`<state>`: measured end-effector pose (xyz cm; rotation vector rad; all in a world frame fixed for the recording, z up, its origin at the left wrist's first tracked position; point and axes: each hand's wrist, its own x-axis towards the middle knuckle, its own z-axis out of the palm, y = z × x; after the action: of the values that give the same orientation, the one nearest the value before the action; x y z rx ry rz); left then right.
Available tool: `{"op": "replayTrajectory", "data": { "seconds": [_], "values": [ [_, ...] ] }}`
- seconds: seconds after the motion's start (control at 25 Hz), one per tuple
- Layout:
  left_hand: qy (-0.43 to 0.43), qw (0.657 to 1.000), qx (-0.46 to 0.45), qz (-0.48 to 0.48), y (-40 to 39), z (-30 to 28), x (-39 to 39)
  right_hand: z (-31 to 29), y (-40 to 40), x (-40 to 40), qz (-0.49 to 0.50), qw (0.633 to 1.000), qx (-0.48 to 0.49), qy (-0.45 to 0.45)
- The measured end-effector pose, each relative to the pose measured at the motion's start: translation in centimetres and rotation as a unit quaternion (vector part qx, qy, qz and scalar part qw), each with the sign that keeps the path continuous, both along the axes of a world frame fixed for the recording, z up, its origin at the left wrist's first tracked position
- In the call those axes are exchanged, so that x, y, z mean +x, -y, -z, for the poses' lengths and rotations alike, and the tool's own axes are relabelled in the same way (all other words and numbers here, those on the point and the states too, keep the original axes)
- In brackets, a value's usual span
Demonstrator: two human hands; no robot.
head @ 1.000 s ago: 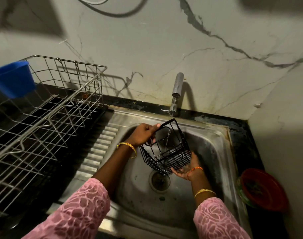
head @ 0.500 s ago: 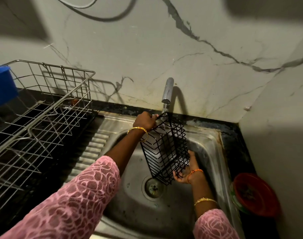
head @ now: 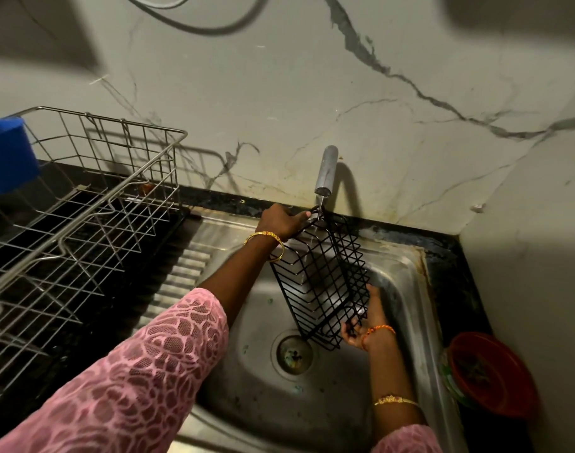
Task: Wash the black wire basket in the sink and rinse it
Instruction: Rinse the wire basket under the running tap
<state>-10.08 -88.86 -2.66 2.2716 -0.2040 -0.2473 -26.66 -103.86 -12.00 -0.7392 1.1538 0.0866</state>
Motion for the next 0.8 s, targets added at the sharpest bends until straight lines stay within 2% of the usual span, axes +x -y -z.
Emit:
{"op": "replayTrajectory", "data": {
  "seconds": [0.28,0.64,0.8],
  "values": [
    [0.000,1.000,-0.008,0.030,1.9,0.2,-0.1,0.0,0.4,-1.4,0.046,0.999,-0.005,0.009],
    [0.030,0.997,0.047,0.053,3.2,-0.6,0.0,-0.5,0.6,-1.5,0.039,0.999,0.019,0.010],
    [0.031,0.998,0.040,0.025,1.8,0.0,-0.9,-0.6,0.5,-0.9,0.027,0.999,0.015,0.025]
  ]
}}
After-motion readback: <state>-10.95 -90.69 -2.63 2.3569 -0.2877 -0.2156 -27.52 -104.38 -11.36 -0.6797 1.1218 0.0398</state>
